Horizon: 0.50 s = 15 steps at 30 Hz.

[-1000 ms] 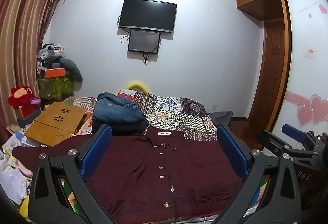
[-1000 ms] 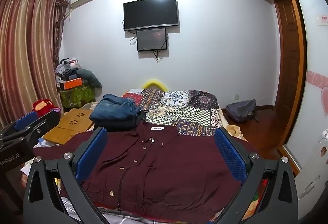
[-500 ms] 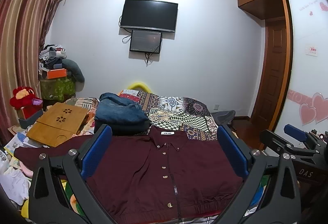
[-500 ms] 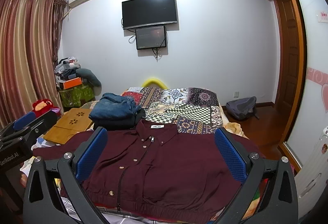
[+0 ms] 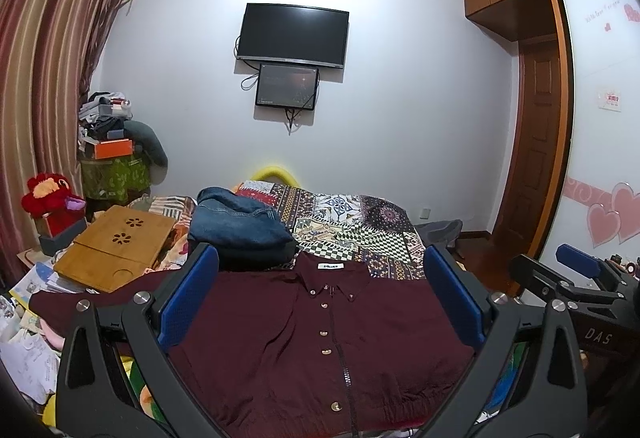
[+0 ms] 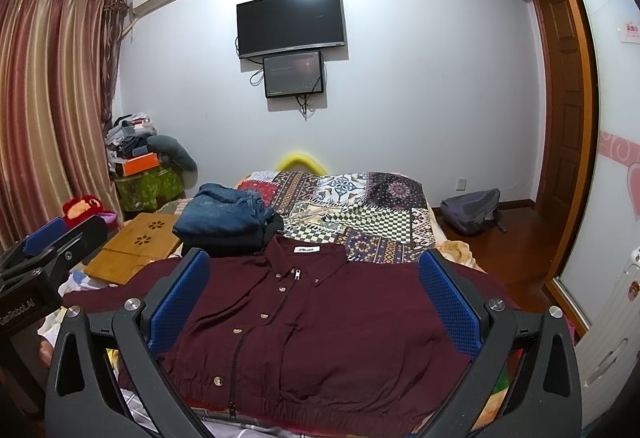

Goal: Fold large clothes

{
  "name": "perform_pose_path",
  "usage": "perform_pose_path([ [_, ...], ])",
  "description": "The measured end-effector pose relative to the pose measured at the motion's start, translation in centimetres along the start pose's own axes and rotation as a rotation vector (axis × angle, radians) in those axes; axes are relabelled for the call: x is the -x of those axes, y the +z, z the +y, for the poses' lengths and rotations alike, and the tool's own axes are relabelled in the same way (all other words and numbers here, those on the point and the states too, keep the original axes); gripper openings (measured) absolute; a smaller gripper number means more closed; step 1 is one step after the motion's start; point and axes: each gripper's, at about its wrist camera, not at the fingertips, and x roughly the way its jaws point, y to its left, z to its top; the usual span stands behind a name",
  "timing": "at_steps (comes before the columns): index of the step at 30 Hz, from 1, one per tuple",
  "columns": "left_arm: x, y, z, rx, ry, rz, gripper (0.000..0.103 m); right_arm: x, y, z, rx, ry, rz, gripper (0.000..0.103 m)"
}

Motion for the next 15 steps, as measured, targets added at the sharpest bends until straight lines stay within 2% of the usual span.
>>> perform_pose_path([
  [15, -0.69, 0.16, -0.36, 0.005, 0.002, 0.007, 0.103, -0.91, 0.12, 0.41, -0.003, -0.009, 0.017, 0.103],
])
